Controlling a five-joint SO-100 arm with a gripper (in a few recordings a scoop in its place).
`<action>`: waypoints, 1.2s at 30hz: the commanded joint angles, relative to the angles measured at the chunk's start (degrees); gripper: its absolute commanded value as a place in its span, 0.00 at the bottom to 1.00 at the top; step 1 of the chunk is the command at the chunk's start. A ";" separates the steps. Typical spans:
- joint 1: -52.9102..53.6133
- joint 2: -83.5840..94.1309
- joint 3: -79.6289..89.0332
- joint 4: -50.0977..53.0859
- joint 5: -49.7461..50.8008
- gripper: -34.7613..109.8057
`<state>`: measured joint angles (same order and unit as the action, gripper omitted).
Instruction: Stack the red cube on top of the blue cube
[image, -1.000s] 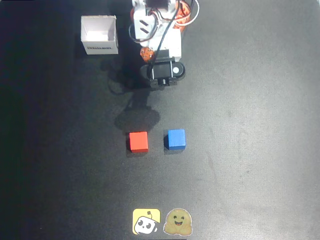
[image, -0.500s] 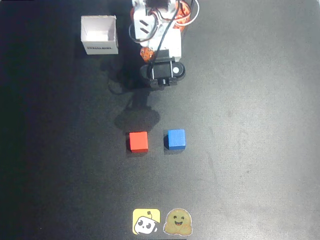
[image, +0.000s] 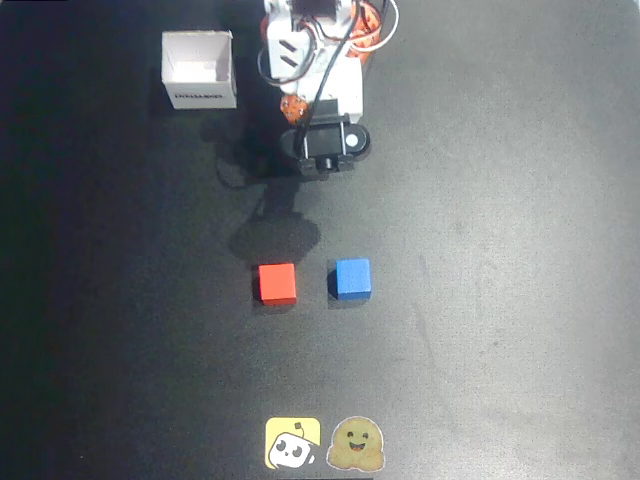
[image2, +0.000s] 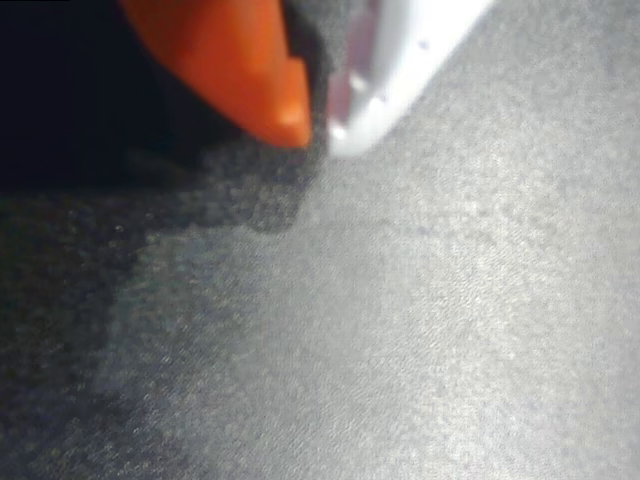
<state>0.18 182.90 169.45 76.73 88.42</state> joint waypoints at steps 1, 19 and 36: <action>0.26 0.26 -0.26 0.26 0.18 0.24; 0.18 0.26 -1.93 -0.09 -0.26 0.24; 3.08 -47.55 -39.38 -4.75 3.08 0.24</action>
<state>1.85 142.21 136.05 73.39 91.32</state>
